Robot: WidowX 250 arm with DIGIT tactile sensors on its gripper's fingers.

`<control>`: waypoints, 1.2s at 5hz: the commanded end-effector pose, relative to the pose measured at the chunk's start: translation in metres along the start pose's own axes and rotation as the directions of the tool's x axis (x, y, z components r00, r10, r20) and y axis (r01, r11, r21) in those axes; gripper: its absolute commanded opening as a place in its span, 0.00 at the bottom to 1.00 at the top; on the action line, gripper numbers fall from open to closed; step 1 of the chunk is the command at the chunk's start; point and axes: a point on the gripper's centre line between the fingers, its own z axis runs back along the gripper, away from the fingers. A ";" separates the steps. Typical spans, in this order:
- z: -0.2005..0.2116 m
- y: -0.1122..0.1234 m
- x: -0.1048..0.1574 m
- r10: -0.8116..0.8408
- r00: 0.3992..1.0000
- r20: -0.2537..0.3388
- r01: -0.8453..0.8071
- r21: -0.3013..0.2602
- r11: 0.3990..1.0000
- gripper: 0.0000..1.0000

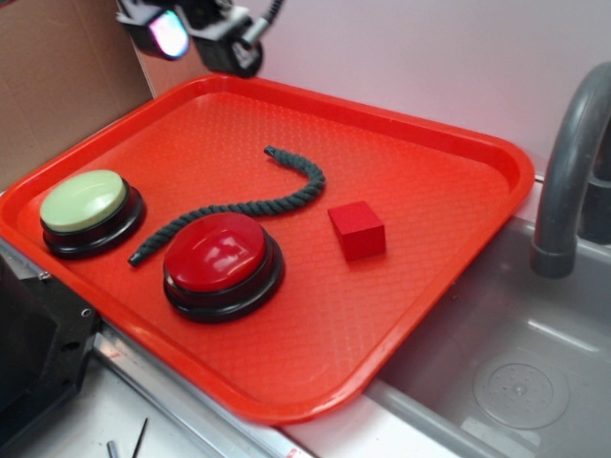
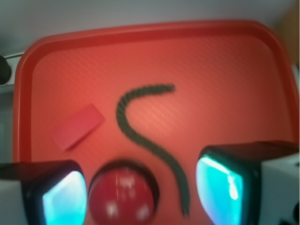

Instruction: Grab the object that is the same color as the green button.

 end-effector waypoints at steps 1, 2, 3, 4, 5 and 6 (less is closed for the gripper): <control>-0.060 -0.018 0.026 0.045 0.999 0.011 -0.046 0.085 0.995 1.00; -0.086 -0.020 0.029 0.071 0.997 -0.015 -0.069 0.114 0.991 1.00; -0.107 -0.021 0.029 0.068 0.997 -0.036 -0.062 0.146 0.987 1.00; -0.118 -0.017 0.026 0.099 0.994 -0.050 -0.089 0.169 0.982 1.00; -0.122 -0.016 0.023 0.129 0.991 -0.046 -0.119 0.171 0.978 0.03; -0.123 -0.014 0.021 0.160 0.986 -0.051 -0.150 0.171 0.974 0.00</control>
